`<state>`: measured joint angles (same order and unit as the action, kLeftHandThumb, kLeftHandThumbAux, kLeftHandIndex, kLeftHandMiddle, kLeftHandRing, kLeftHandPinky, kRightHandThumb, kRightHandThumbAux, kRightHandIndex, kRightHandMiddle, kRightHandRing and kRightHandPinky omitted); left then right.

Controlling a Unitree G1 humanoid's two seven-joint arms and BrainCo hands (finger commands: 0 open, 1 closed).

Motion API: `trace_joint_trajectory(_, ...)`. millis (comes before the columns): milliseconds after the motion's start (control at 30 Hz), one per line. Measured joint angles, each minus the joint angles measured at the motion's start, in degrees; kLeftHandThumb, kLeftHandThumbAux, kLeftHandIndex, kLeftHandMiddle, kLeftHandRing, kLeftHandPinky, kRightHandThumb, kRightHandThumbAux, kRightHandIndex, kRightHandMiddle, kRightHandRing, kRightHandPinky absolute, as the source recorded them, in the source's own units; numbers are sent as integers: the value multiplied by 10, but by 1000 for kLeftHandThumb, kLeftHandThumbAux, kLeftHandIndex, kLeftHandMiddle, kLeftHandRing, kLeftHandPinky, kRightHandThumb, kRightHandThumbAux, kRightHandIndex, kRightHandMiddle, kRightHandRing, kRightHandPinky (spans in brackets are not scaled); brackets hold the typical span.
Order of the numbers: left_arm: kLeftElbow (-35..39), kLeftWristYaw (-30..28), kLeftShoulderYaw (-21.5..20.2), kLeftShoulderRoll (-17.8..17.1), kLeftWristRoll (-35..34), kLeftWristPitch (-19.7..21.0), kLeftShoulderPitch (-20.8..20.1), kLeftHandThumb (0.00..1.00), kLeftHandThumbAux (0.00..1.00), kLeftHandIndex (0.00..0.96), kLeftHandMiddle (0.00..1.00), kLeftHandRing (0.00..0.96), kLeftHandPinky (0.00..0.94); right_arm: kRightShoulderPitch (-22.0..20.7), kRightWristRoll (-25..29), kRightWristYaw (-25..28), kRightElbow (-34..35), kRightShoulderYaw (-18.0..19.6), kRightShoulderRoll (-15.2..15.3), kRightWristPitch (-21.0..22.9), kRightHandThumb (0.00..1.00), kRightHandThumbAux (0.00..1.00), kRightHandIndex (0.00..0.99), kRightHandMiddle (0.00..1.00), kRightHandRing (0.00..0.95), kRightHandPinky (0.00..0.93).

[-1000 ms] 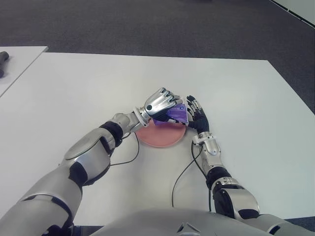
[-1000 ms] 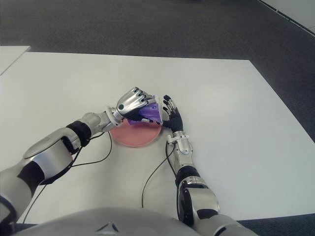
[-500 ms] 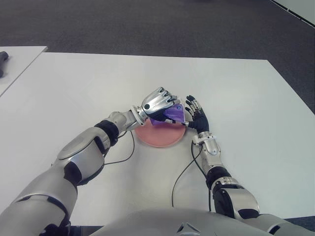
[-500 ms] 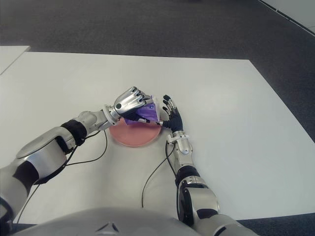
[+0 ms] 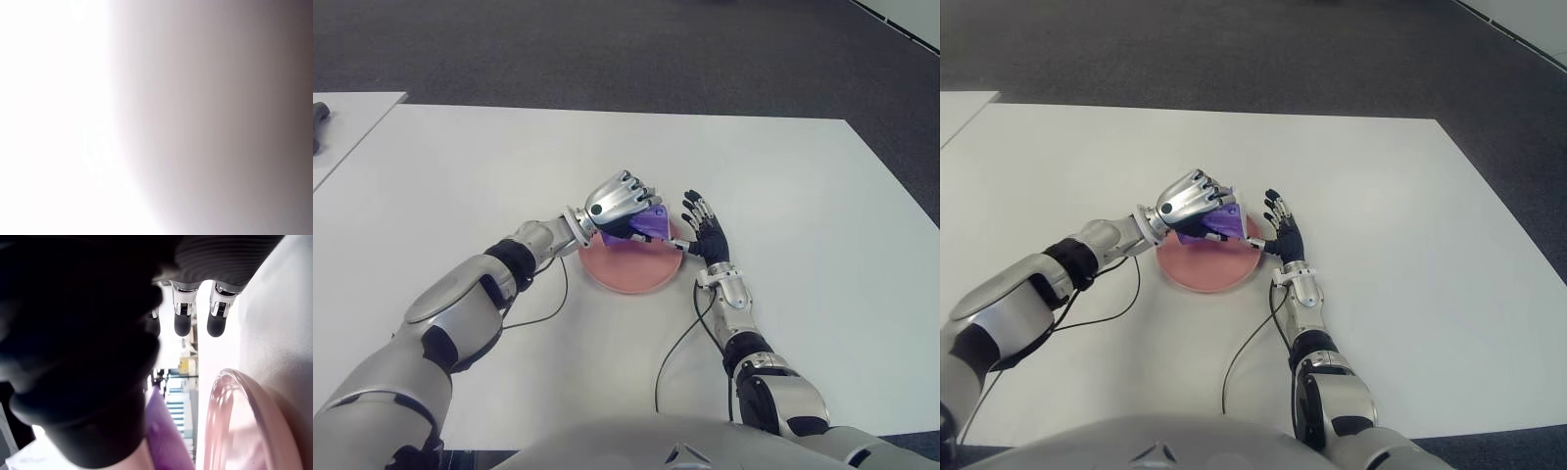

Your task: Put the tissue paper into the plate.

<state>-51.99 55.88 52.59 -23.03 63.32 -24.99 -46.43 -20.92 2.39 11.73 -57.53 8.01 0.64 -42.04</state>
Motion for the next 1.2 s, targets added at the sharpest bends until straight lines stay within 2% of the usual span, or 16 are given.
trace_joint_trajectory(500,15,-75,-25,-47,-5,-60,6,742,695,444,842,844,828,-1,6,6,-1,7,1,0,96,706,62,30,13,55)
trace_joint_trajectory(1033,48,-138,-28,-69,4,-55,10,745,693,445,831,838,839,-2,12,14,-3,10,1,0,96,706,62,30,13,55)
trace_joint_trajectory(1200,49,-138,-38,-68,0,-58,21,734,696,442,815,813,797,-2,13,15,-3,10,2,0,96,706,62,30,13,55)
